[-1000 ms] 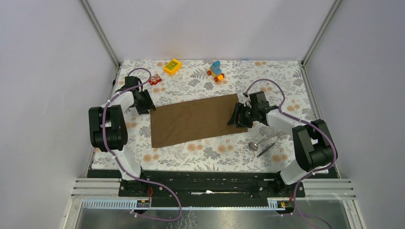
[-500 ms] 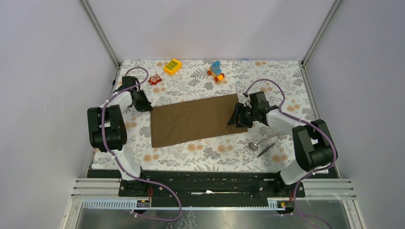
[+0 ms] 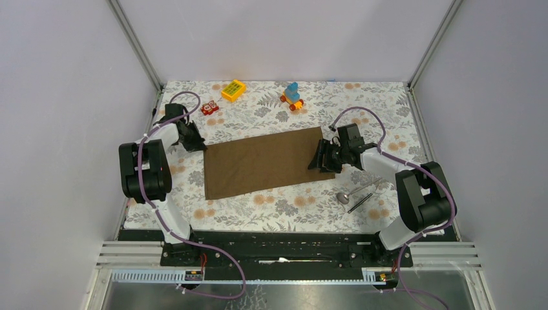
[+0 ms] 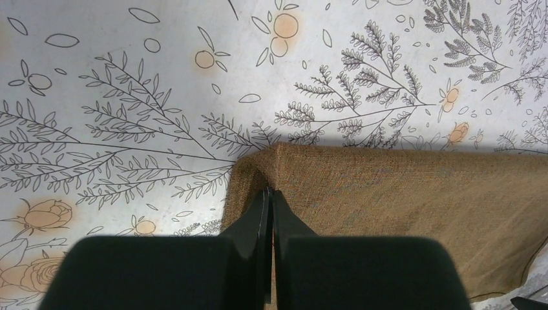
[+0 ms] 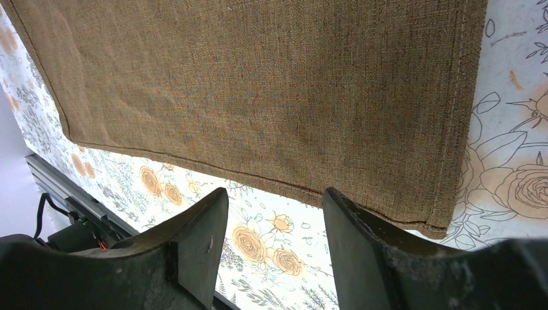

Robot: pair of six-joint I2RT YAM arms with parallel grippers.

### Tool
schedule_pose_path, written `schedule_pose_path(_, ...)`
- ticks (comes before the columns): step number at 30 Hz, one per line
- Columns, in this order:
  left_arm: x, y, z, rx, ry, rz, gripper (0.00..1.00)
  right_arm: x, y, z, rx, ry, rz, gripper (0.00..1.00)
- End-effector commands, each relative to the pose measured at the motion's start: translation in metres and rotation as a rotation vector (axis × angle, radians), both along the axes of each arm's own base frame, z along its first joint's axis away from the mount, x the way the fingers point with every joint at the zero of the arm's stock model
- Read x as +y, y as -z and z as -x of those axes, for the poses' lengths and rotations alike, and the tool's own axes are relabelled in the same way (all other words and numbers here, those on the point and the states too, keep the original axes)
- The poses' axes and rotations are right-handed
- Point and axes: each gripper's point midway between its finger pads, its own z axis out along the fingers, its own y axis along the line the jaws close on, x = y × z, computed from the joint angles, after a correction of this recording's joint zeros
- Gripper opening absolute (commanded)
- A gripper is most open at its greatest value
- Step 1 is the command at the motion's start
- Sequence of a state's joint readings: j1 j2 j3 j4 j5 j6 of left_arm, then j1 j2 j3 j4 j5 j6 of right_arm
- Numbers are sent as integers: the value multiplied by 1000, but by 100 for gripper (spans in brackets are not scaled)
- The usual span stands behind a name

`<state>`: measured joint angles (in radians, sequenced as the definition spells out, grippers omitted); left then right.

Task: Fold the napkin into a case and place the utensils inside
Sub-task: Smooth out the rectangle-folded napkin at the center of the board.

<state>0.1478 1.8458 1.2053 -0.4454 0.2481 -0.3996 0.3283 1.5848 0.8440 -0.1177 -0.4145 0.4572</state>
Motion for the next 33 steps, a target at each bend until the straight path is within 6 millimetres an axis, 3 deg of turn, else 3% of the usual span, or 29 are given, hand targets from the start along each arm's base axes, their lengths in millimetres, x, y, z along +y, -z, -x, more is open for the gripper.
schedule_pose_path(1, 6, -25, -24, -114, 1, -7, 0, 6, -11, -3, -37, -22, -31, 62)
schedule_pose_path(8, 9, -34, -25, -144, 0, -9, 0, 6, -9, -2, -31, -23, -30, 62)
schedule_pose_path(21, 16, -24, -26, -121, -26, 44, 4, 6, -5, -2, -19, -22, -25, 62)
schedule_pose_path(23, 17, -24, -23, -108, -27, 37, 20, 6, -4, -3, -17, -22, -23, 62)
schedule_pose_path(26, 32, -34, -12, -62, -74, -75, 33, 3, -6, -3, -22, -24, -4, 63)
schedule_pose_path(29, 54, -60, 11, -30, -141, -287, 52, -2, -11, -7, -38, -26, 34, 66)
schedule_pose_path(31, 37, -77, 20, -87, -124, -274, 67, -4, -14, -11, -55, -24, 52, 77)
schedule_pose_path(33, -11, -82, 24, -154, -23, -117, 71, -3, -19, -15, -58, -31, 50, 83)
